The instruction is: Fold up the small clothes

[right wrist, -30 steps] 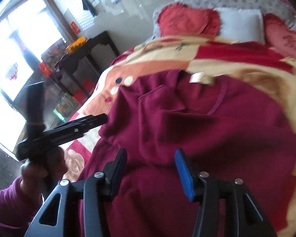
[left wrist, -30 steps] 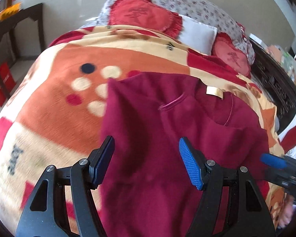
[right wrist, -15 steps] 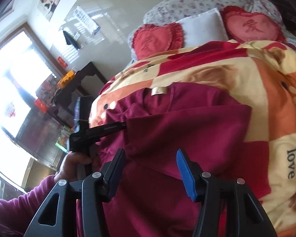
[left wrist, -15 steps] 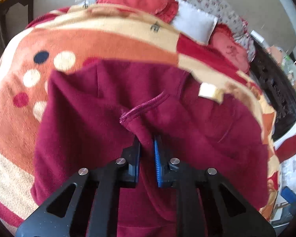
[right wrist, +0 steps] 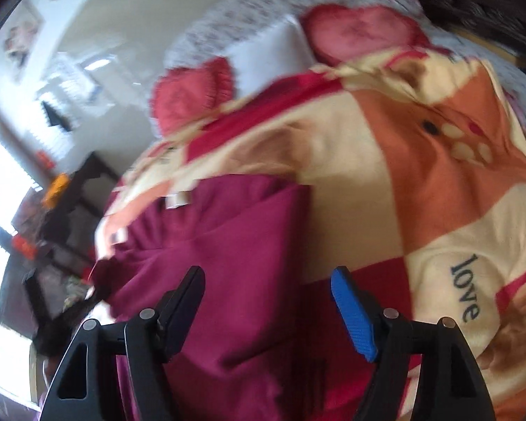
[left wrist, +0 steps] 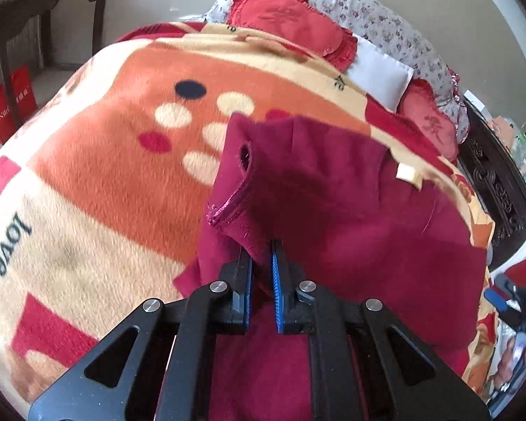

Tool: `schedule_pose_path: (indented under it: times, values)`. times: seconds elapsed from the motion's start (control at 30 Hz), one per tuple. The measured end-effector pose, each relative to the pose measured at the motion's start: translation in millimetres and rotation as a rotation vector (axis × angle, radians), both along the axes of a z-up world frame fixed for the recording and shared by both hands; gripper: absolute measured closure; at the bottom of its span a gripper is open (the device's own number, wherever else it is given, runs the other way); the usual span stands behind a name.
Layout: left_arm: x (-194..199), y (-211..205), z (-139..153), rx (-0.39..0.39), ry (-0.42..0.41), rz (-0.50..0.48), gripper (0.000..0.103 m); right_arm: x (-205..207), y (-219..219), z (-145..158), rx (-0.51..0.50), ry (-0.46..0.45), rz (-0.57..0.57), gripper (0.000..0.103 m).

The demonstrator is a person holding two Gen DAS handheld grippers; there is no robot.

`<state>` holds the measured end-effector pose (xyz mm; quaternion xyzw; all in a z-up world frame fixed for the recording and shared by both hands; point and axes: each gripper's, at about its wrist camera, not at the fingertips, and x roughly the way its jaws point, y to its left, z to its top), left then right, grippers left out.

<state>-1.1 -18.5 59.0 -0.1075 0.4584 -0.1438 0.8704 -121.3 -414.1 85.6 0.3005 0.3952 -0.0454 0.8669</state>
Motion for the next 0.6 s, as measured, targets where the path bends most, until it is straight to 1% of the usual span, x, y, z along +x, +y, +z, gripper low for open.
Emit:
schedule_pose_path:
  times: [0.03, 0.1, 0.13, 0.17, 0.2, 0.23, 0.27, 0.3, 0.33, 0.37, 0.4, 0.43, 0.47, 0.5, 0.53, 0.57, 0.6]
  values:
    - [-1.5, -1.2, -0.3, 0.001, -0.002, 0.000, 0.094, 5.5, -1.0, -3.3, 0.008, 0.007, 0.001, 0.031]
    - [-3.6, -2.5, 0.0, 0.007, -0.002, 0.000, 0.091, 21.8, 1.9, -11.6, -0.008, 0.044, 0.028, 0.031]
    - [-3.3, -5.0, 0.7, 0.014, 0.001, -0.009, 0.085, 28.5, 3.6, -15.4, -0.018, 0.065, 0.046, 0.031]
    - [-3.4, -7.2, 1.6, 0.021, 0.002, -0.020, 0.078, 36.2, 6.4, -20.2, -0.031, 0.094, 0.075, 0.041]
    - [-4.0, -9.5, 2.9, 0.025, 0.003, -0.029, 0.077, 39.8, 8.2, -22.5, -0.044, 0.102, 0.092, 0.073]
    - [-3.9, -10.7, 3.1, 0.028, 0.002, -0.036, 0.073, 42.9, 11.6, -19.4, -0.103, 0.105, 0.104, 0.080]
    - [-4.7, -11.6, 4.1, 0.032, 0.002, -0.042, 0.067, 41.9, 12.4, -15.9, -0.145, 0.094, 0.098, 0.085]
    - [-6.2, -12.6, 5.0, 0.038, 0.000, -0.047, 0.063, 40.4, 11.0, -9.9, -0.189, 0.072, 0.094, 0.089]
    - [-7.3, -12.4, 5.5, 0.039, -0.005, -0.047, 0.058, 40.5, 7.7, -9.5, -0.208, 0.074, 0.085, 0.089]
    - [-7.7, -13.5, 5.2, 0.042, -0.012, -0.047, 0.056, 41.7, 4.3, -12.2, -0.225, 0.086, 0.069, 0.090]
    - [-7.8, -14.7, 4.4, 0.049, -0.015, -0.048, 0.056, 42.9, -2.5, -18.7, -0.247, 0.112, 0.033, 0.091]
    - [-7.0, -15.8, 3.3, 0.062, -0.012, -0.049, 0.056, 42.4, -11.9, -28.3, -0.208, 0.125, 0.012, 0.091]
    - [-6.9, -15.4, 2.5, 0.070, -0.005, -0.045, 0.056, 41.4, -15.9, -29.4, -0.176, 0.117, 0.008, 0.091]
    - [-7.4, -13.6, 3.0, 0.066, -0.002, -0.041, 0.056, 35.1, -19.1, -25.6, -0.141, 0.089, 0.003, 0.091]
    - [-8.4, -11.4, 4.0, 0.060, -0.006, -0.041, 0.056, 30.3, -18.6, -20.4, -0.128, 0.074, 0.007, 0.091]
    - [-9.3, -9.3, 5.7, 0.061, -0.013, -0.038, 0.056, 24.6, -16.9, -15.5, -0.116, 0.060, 0.018, 0.085]
    - [-10.5, -6.7, 8.5, 0.071, -0.025, -0.030, 0.056, 14.9, -12.7, -8.8, -0.098, 0.046, 0.046, 0.073]
